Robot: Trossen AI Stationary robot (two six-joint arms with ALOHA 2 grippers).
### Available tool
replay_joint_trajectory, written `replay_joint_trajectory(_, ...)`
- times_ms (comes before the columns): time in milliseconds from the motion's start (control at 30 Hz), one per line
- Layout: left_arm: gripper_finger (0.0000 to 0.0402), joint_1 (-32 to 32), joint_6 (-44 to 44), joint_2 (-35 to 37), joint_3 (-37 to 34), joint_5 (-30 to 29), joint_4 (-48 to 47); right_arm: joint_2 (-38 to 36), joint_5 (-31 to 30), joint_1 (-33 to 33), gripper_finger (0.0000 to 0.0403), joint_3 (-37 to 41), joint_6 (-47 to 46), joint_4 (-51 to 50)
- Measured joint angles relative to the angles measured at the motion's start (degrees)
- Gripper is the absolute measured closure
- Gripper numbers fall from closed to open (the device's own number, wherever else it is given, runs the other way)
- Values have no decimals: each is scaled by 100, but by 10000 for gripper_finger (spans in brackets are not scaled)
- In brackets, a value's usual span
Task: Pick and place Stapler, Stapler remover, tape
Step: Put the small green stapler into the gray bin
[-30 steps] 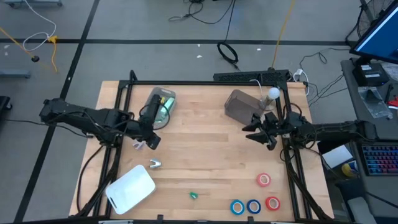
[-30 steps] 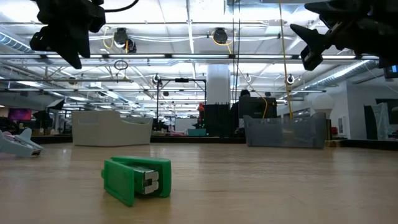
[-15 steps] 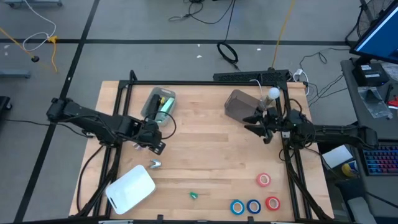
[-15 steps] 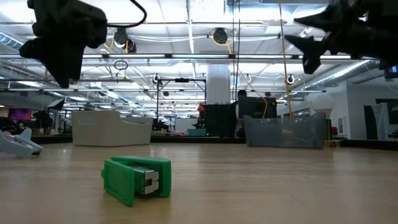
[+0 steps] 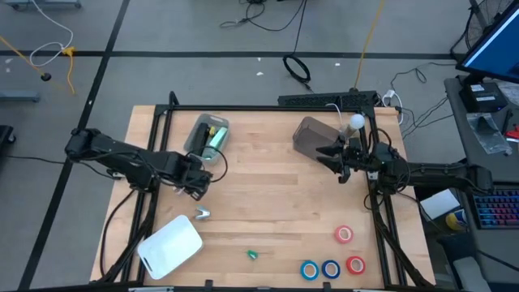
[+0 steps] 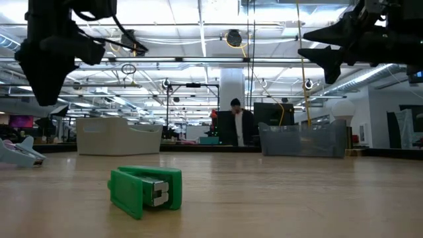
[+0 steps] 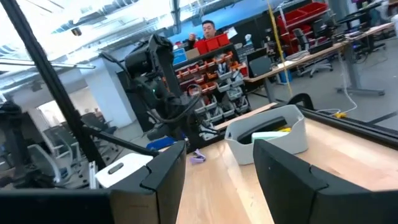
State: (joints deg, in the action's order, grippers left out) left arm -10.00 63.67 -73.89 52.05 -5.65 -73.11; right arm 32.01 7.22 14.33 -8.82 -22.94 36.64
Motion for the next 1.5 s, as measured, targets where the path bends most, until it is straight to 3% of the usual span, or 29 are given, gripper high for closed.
replay_joint_trajectory(333,247,456,-471,9,-722,450,78,2,-144,0,222,0,-25,38)
replay_joint_trajectory(767,247,509,-620,13,-1111,570,80,2,-163,0,222,0,-75,37)
replay_joint_trajectory(1133,247,683,-615,16,-1112,568,87,2,-148,-2,222,0,-183,24)
replay_joint_trajectory(1500,247,1335,-534,16,-1110,566,108,2,-140,-2,222,0,-188,15)
